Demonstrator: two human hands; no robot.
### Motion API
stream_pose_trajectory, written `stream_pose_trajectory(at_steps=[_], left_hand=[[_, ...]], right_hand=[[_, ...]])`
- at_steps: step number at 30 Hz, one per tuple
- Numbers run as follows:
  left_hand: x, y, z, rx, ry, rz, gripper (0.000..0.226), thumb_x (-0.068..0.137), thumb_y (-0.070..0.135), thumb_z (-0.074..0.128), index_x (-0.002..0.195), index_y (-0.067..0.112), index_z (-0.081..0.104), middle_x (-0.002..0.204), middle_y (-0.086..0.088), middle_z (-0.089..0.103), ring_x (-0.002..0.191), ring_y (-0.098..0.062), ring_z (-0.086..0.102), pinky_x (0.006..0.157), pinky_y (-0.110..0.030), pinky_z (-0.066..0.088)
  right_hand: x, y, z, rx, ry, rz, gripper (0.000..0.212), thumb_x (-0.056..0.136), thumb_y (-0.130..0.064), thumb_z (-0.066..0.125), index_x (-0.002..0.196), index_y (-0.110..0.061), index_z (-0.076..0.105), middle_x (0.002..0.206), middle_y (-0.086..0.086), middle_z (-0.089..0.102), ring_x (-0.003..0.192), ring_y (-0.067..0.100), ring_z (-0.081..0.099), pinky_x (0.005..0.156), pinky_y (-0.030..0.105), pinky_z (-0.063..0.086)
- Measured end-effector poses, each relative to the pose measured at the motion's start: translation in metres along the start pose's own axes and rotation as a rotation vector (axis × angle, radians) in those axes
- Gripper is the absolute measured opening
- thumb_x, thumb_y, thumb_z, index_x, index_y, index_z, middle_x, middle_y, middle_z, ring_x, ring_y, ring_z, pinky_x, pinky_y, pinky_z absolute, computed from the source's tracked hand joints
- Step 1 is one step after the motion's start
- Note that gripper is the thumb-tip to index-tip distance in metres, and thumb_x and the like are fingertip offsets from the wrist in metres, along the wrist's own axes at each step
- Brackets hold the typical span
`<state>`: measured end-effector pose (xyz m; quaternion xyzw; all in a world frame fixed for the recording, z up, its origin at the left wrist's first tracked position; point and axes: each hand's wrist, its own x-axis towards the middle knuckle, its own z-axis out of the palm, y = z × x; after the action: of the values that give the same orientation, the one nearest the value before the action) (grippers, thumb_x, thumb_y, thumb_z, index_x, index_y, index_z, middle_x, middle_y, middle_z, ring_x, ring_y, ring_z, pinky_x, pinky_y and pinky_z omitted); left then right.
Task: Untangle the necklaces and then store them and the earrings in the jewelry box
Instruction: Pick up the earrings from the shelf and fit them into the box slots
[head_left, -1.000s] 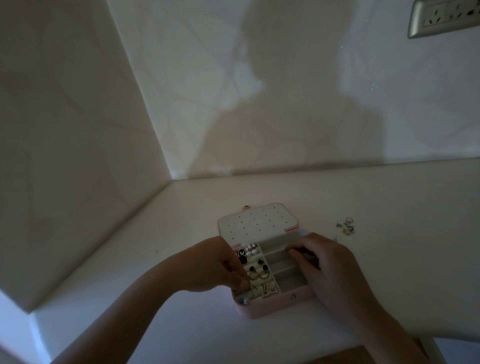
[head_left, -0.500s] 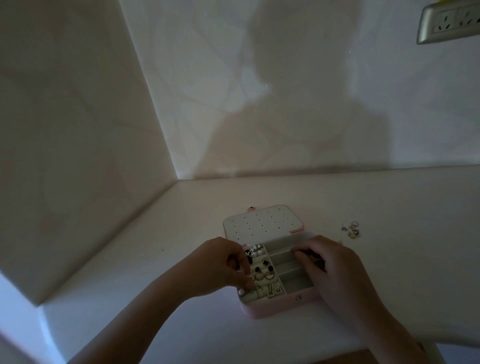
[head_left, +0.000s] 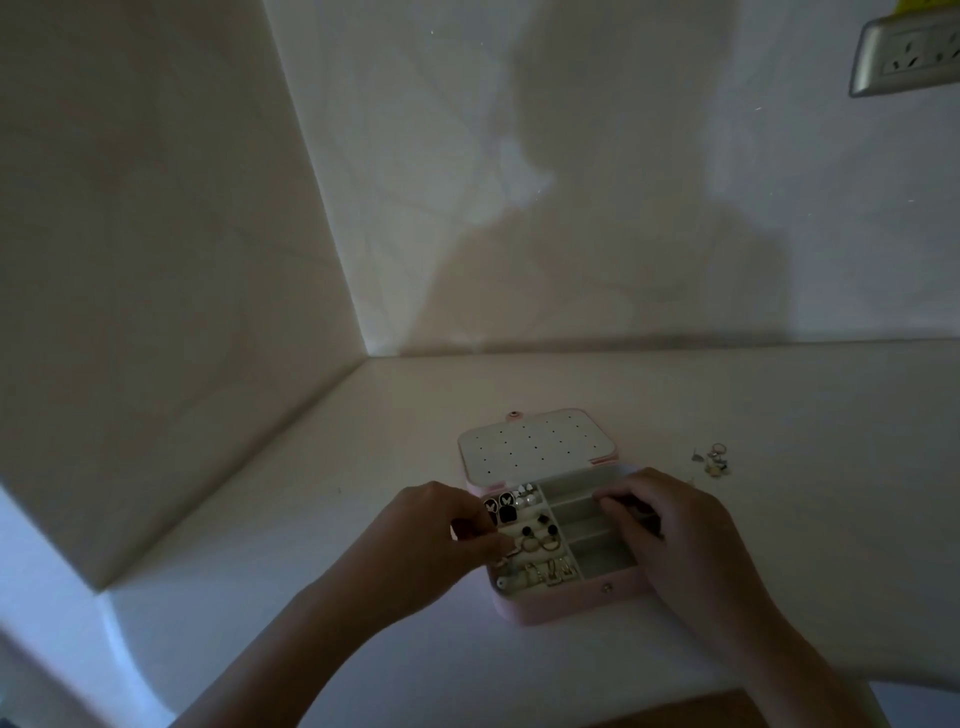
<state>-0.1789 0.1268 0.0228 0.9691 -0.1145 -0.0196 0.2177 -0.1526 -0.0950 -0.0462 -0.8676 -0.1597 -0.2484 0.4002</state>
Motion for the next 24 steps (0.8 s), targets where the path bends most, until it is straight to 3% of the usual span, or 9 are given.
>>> stream_pose_trajectory(at_steps=[5, 12, 17, 24], left_hand=[[-0.008, 0.004, 0.000, 0.065, -0.042, 0.026, 0.022, 0.087, 0.045, 0.060, 0.098, 0.028, 0.070, 0.075, 0.015, 0.056, 0.064, 0.001, 0.047, 0.057, -0.008, 0.037], [-0.014, 0.007, 0.001, 0.113, -0.062, 0.029, 0.021, 0.082, 0.055, 0.061, 0.093, 0.037, 0.058, 0.084, 0.017, 0.051, 0.073, 0.002, 0.045, 0.067, -0.012, 0.039], [-0.018, 0.009, 0.003, 0.123, -0.099, 0.038, 0.021, 0.079, 0.054, 0.064, 0.086, 0.038, 0.053, 0.082, 0.017, 0.051, 0.072, 0.002, 0.043, 0.068, -0.013, 0.039], [-0.022, 0.007, 0.004, 0.023, -0.043, 0.015, 0.014, 0.080, 0.047, 0.068, 0.079, 0.038, 0.057, 0.071, 0.015, 0.053, 0.059, 0.004, 0.045, 0.055, -0.007, 0.034]], right_hand=[[0.000, -0.001, 0.000, -0.001, -0.006, -0.002, 0.012, 0.087, -0.012, 0.066, 0.088, -0.022, 0.072, 0.087, -0.015, 0.066, 0.080, -0.004, 0.059, 0.067, 0.007, 0.043], [0.000, 0.001, 0.001, -0.010, -0.004, -0.016, 0.012, 0.088, -0.012, 0.066, 0.090, -0.022, 0.072, 0.087, -0.014, 0.066, 0.080, -0.001, 0.060, 0.068, 0.016, 0.047], [0.000, 0.001, 0.000, -0.006, -0.011, -0.012, 0.012, 0.089, -0.014, 0.064, 0.090, -0.022, 0.072, 0.087, -0.014, 0.066, 0.081, -0.003, 0.059, 0.067, 0.013, 0.045], [-0.001, -0.001, 0.000, -0.017, -0.012, -0.015, 0.012, 0.089, -0.014, 0.064, 0.090, -0.024, 0.071, 0.085, -0.016, 0.065, 0.080, -0.008, 0.057, 0.065, 0.009, 0.042]])
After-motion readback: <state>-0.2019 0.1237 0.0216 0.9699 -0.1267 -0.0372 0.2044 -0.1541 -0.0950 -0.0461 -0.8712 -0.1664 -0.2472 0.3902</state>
